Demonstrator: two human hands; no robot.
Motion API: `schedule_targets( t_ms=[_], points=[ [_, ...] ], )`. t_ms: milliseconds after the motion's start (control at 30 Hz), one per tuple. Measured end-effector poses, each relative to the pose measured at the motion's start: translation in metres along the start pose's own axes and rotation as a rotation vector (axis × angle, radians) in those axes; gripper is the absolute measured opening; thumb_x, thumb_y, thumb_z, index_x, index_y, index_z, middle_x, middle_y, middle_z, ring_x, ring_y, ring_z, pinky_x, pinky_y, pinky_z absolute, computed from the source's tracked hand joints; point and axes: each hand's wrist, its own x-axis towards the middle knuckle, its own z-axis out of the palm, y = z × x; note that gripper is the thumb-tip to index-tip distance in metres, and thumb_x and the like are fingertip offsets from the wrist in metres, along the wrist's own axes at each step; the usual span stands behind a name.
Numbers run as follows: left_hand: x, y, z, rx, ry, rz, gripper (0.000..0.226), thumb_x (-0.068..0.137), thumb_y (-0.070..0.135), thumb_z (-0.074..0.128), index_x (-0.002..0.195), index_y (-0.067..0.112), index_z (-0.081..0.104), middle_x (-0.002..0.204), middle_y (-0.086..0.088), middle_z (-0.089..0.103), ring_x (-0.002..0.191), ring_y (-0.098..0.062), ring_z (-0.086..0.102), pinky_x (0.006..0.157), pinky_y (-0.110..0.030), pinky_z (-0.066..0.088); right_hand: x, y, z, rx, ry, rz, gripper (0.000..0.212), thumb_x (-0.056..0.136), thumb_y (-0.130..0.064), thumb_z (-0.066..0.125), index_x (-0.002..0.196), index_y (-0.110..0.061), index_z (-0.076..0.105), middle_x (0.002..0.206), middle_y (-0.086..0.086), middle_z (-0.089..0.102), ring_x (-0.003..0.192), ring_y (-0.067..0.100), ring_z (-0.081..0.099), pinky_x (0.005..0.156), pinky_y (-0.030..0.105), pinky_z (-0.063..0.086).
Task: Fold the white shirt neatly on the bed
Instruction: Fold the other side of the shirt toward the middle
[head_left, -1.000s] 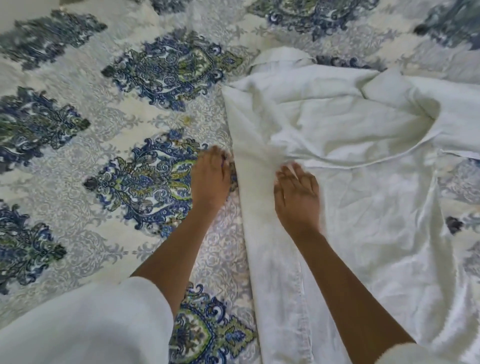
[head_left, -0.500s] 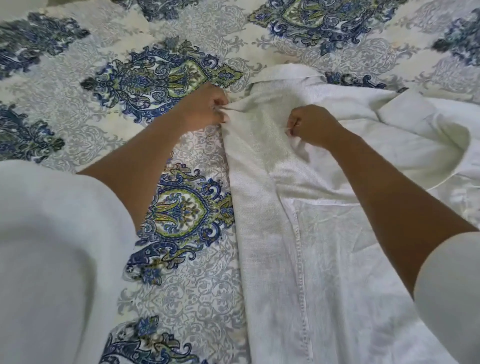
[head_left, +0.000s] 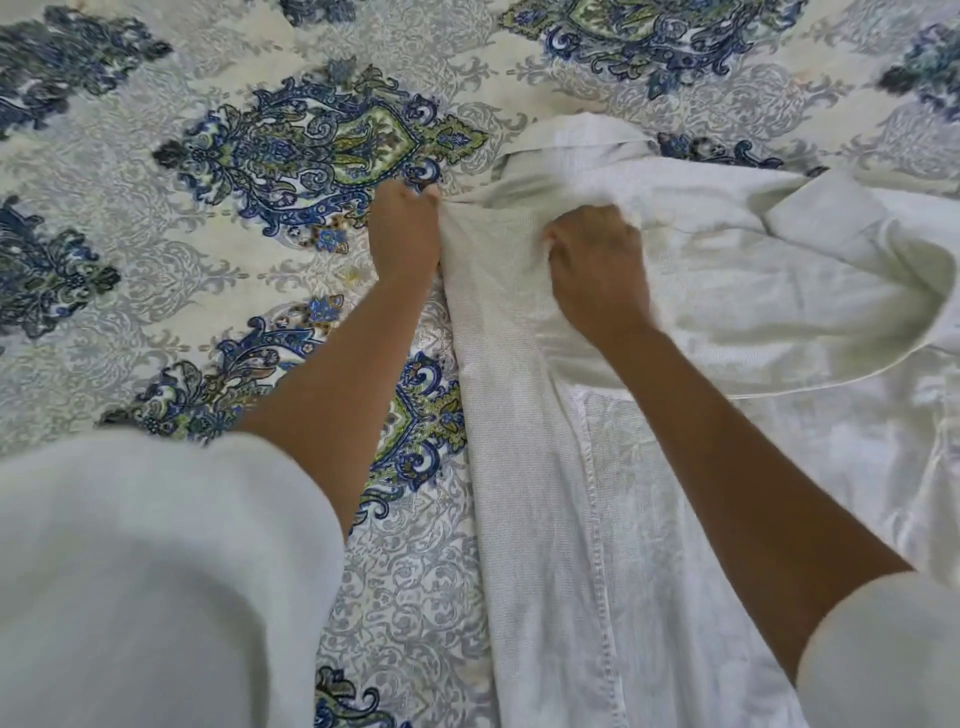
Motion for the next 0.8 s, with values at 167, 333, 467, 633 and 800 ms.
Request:
schedule_targets(
  t_ms=[167, 333, 467, 633, 800],
  points=[
    [-0.003, -0.018, 0.001, -0.194, -0.156, -0.197, 0.037, 0.083, 0.012, 0.067, 0.058, 0.015, 0.039, 0.063, -0.006, 0.044, 0.058, -0.019, 0.041, 0.058, -0.030, 0.038, -0.024, -0.026, 0.024, 0.089, -0.224, -0.111, 0.042, 0.098, -0.019, 0.034, 0.139, -0.010, 0.039, 0.149, 0.009, 0.036, 0.139, 0.022, 0.028, 0.114, 0.035, 0.017],
    [-0.002, -0.015, -0.003, -0.068, -0.005, -0.141, 0.018, 0.089, 0.008, 0.049, 0.072, 0.008, 0.054, 0.075, -0.012, 0.054, 0.074, -0.024, 0.048, 0.066, -0.037, 0.042, -0.022, -0.033, 0.041, 0.032, -0.288, -0.041, 0.051, 0.102, -0.031, 0.022, 0.149, -0.013, 0.015, 0.159, 0.003, 0.007, 0.146, 0.017, 0.000, 0.117, 0.035, -0.003],
    [-0.059, -0.010, -0.003, 0.193, 0.239, 0.390, 0.026, 0.090, 0.018, 0.039, 0.105, 0.004, 0.055, 0.111, -0.012, 0.054, 0.104, -0.024, 0.044, 0.085, -0.033, 0.034, -0.044, -0.038, 0.021, 0.130, -0.005, 0.044, 0.048, 0.097, -0.021, 0.026, 0.142, -0.006, 0.035, 0.152, 0.010, 0.029, 0.145, 0.023, 0.017, 0.117, 0.038, 0.004],
    [-0.068, -0.030, -0.009, 0.553, -0.481, 0.870, 0.047, 0.097, 0.024, 0.028, 0.140, 0.009, 0.039, 0.147, -0.009, 0.039, 0.136, -0.021, 0.034, 0.110, -0.032, 0.018, -0.103, -0.047, 0.045, -0.182, -0.124, -0.111, 0.051, 0.086, -0.021, 0.034, 0.130, -0.004, 0.051, 0.138, 0.014, 0.050, 0.134, 0.028, 0.040, 0.112, 0.043, 0.019],
    [-0.045, -0.039, -0.008, 1.082, -0.505, 0.749, 0.056, 0.100, 0.041, 0.013, 0.149, 0.023, -0.008, 0.158, 0.006, -0.012, 0.145, -0.012, -0.012, 0.114, -0.046, -0.011, -0.127, -0.044, 0.053, -0.113, -0.236, -0.126, 0.054, 0.095, -0.033, 0.022, 0.138, -0.006, 0.042, 0.145, 0.012, 0.042, 0.139, 0.024, 0.033, 0.116, 0.040, 0.009]
  ],
)
